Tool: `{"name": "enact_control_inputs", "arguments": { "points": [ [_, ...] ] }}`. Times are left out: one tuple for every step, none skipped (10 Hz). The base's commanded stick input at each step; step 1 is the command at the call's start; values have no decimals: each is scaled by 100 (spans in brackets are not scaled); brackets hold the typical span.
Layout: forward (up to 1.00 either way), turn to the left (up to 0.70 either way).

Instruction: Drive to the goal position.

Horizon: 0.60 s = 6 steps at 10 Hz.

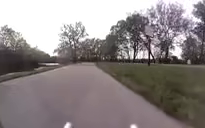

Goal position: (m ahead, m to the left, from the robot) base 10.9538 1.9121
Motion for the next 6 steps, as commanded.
{"name": "enact_control_inputs", "arguments": {
  "points": [
    [100, 0],
    [100, 0],
    [100, 0],
    [100, 0],
    [100, 0],
    [100, 0]
  ]
}}
